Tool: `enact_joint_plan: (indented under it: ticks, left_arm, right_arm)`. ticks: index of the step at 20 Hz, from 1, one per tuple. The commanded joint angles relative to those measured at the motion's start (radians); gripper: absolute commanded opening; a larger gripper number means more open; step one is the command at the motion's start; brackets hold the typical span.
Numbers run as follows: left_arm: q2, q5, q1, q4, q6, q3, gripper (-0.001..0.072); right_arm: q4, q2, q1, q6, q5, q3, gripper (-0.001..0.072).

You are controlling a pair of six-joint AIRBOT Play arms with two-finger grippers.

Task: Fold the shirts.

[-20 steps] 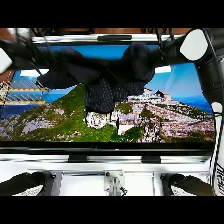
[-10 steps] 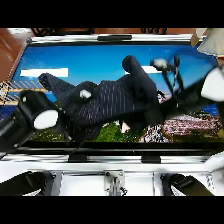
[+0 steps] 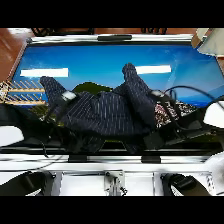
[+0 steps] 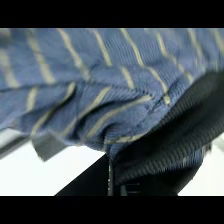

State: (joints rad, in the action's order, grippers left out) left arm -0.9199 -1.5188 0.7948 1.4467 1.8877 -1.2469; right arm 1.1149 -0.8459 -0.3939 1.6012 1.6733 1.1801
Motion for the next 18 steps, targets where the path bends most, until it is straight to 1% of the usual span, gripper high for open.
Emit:
enact_joint_plan:
  ticks: [1, 3, 4, 6, 8, 9, 10, 11, 12, 13, 14, 16, 18]
  left_arm:
    - [0.003, 0.204, -0.134, 0.103, 0.014, -0.035, 0.0057]
    - [-0.025, 0.292, -0.254, 0.098, 0.013, -0.035, 0.0057]
    - [-0.043, 0.330, -0.306, 0.097, 0.014, -0.035, 0.0057]
    - [-0.078, 0.391, -0.369, 0.072, 0.006, -0.035, 0.0058]
    - [-0.109, 0.423, -0.385, 0.063, 0.006, -0.035, 0.0065]
    - [-0.121, 0.424, -0.385, 0.063, 0.006, -0.035, 0.0099]
    - [-0.132, 0.422, -0.384, 0.063, 0.006, -0.034, 0.0109]
    - [-0.137, 0.420, -0.384, 0.064, 0.006, -0.035, 0.0182]
    - [-0.140, 0.419, -0.385, 0.065, 0.003, -0.035, 0.0301]
    - [-0.140, 0.419, -0.388, 0.064, -0.030, -0.035, 0.0411]
    - [-0.138, 0.407, -0.390, 0.065, -0.064, -0.037, 0.0472]
    - [-0.138, 0.328, -0.400, 0.065, -0.135, -0.059, 0.0476]
    - [-0.135, 0.175, -0.418, 0.066, -0.246, -0.106, 0.0483]
  right_arm:
    - [0.074, 0.005, -0.001, 0.004, -0.375, 0.101, 0.0113]
    - [0.081, -0.006, -0.001, 0.008, -0.617, 0.107, 0.0112]
    - [0.077, -0.031, -0.001, 0.011, -0.667, 0.107, 0.0112]
    - [0.065, -0.118, -0.002, 0.009, -0.668, 0.107, 0.0112]
    - [0.060, -0.202, -0.003, -0.008, -0.692, 0.107, 0.0112]
    - [0.049, -0.238, -0.003, -0.009, -0.724, 0.107, 0.0112]
    - [0.025, -0.267, -0.003, -0.008, -0.755, 0.107, 0.0112]
    - [-0.017, -0.286, -0.003, -0.011, -0.773, 0.107, 0.0111]
    - [-0.057, -0.297, -0.007, -0.027, -0.786, 0.107, 0.0112]
    - [-0.063, -0.297, -0.018, -0.035, -0.800, 0.107, 0.0112]
    - [-0.061, -0.292, -0.033, -0.035, -0.814, 0.107, 0.0112]
    - [-0.059, -0.284, -0.056, -0.034, -0.822, 0.109, 0.0111]
    - [-0.061, -0.281, -0.071, -0.029, -0.821, 0.110, 0.0111]
